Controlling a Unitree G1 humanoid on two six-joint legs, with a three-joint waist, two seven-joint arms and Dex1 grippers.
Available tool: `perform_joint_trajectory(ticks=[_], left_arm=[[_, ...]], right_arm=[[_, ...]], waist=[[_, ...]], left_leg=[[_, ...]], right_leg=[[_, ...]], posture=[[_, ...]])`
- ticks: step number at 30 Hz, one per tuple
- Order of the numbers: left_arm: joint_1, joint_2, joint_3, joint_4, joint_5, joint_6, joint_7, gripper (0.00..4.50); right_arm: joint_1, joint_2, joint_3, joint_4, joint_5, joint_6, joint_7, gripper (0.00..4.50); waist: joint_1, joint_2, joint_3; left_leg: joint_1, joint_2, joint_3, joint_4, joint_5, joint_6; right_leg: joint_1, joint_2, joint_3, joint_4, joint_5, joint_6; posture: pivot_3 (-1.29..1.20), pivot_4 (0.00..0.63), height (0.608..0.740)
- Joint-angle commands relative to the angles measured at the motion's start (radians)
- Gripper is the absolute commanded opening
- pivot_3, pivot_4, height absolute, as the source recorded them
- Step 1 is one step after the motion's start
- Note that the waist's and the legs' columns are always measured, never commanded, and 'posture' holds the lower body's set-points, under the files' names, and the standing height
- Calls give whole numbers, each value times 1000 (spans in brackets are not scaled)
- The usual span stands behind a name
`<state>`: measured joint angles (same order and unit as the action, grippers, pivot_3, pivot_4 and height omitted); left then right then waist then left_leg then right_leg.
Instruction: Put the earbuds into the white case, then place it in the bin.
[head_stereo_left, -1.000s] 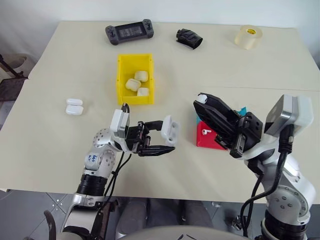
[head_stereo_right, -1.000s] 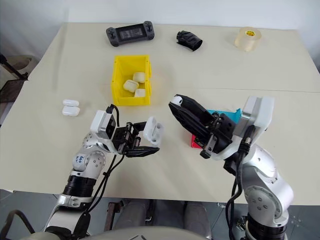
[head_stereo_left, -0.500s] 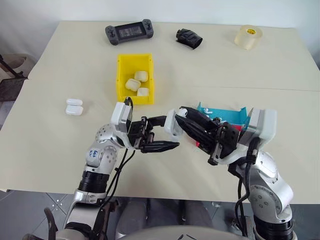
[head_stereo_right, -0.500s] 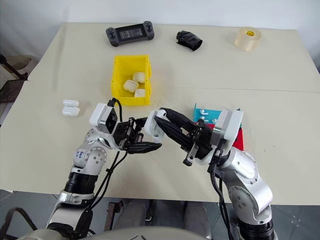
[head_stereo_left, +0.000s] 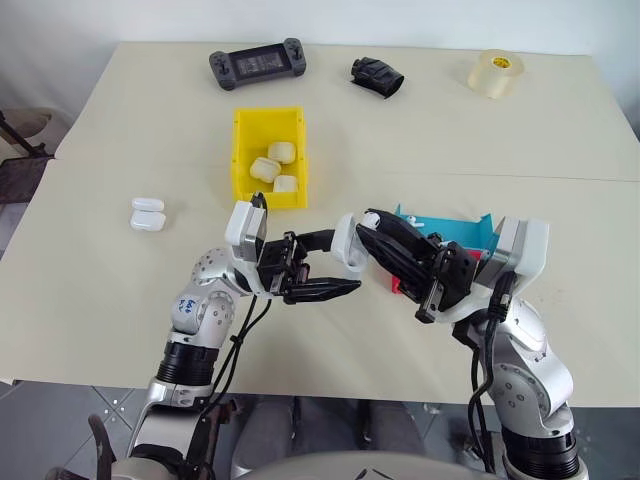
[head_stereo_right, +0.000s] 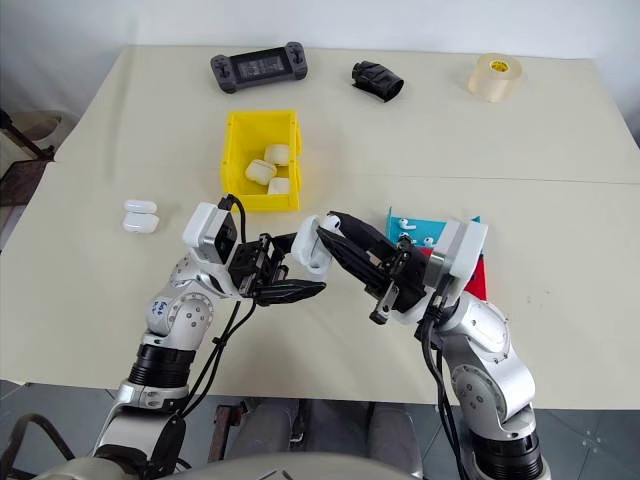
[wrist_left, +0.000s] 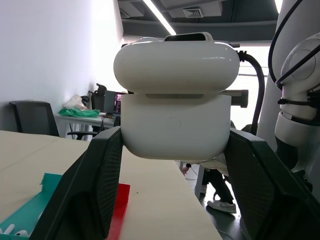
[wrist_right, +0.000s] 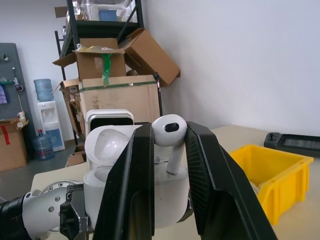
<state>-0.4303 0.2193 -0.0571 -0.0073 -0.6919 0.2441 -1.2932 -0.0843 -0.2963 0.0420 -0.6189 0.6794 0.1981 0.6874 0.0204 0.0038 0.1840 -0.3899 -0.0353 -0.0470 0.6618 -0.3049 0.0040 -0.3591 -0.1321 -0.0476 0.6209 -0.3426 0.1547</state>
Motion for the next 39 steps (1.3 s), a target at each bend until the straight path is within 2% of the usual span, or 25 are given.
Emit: perform_joint_trajectory(ticks=[1, 12, 26, 39], left_arm=[[-24, -3, 5, -59, -28, -9, -13, 2742], [-23, -10, 5, -59, -22, -25, -14, 2742], [-25, -36, 21, -39, -2, -62, -11, 2742], [-14, -42, 24, -20, 7, -94, -22, 2742]], right_arm=[[-10, -10, 9, -2, 4, 10, -1, 520], [-18, -71, 35, -4, 6, 81, -4, 520], [-7, -234, -52, -29, 178, 218, 17, 520], [-19, -295, -84, -17, 269, 282, 23, 520]], waist=[[0, 0, 0], [0, 0, 0], [2, 0, 0], [3, 0, 0]], left_leg=[[0, 0, 0, 0, 0, 0], [0, 1, 0, 0, 0, 0], [0, 1, 0, 0, 0, 0], [-1, 1, 0, 0, 0, 0]], right_leg=[[0, 0, 0, 0, 0, 0], [0, 0, 0, 0, 0, 0], [0, -1, 0, -1, 0, 0], [0, -1, 0, -3, 0, 0]], posture=[[0, 150, 740], [0, 150, 740], [0, 150, 740], [0, 150, 740]])
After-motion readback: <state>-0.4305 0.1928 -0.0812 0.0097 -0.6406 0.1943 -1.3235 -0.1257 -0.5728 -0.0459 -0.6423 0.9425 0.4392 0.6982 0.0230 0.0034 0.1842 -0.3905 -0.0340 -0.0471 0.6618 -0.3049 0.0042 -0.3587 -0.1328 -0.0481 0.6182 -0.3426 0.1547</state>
